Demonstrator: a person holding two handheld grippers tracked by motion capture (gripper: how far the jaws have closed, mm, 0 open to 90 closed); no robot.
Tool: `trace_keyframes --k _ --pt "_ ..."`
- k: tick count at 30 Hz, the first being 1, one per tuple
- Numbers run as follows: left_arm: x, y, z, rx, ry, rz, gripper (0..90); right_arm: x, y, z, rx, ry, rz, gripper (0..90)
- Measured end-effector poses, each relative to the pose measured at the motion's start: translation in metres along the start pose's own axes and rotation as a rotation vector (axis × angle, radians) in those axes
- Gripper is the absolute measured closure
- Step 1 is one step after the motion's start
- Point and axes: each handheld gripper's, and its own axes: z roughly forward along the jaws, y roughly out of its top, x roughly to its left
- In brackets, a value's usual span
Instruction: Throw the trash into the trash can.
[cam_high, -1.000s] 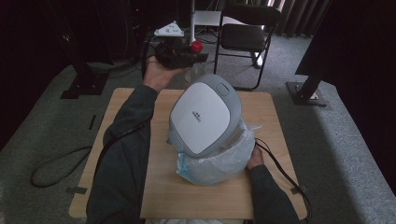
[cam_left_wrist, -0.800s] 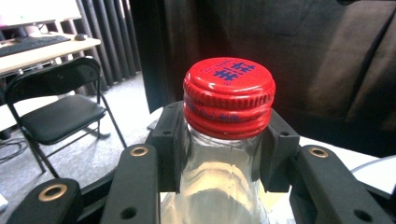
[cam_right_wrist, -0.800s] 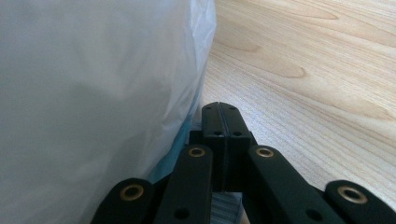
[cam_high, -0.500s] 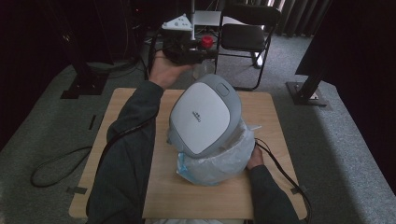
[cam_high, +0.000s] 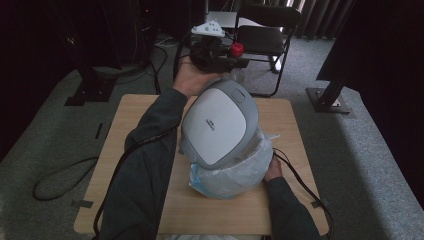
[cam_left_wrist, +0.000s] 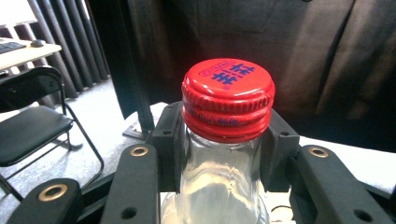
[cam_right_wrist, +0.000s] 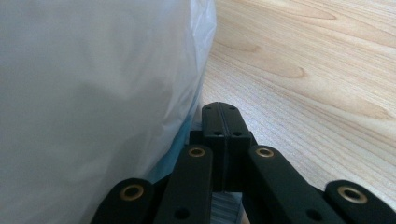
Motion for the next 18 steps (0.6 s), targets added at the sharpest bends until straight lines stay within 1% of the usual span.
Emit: trace_keyframes --k 2,10,14,18 --pt "-0.003 0.001 0.002 0.002 -0.002 0.005 58.9 0.0 0.0 0.0 0.0 0.0 0.0 90.0" --pt "-0.014 0.006 0.004 -0.001 -0.044 0.02 58.9 0.0 0.0 0.0 -0.002 0.001 -0.001 90.0" --pt "-0.019 0.007 0.004 0.011 -0.071 0.027 58.9 0.0 0.0 0.0 -0.003 -0.001 -0.002 90.0" --pt "-0.026 0.008 0.005 0.02 -0.082 0.042 58.9 -0.001 0.0 0.0 -0.003 0.001 -0.001 90.0"
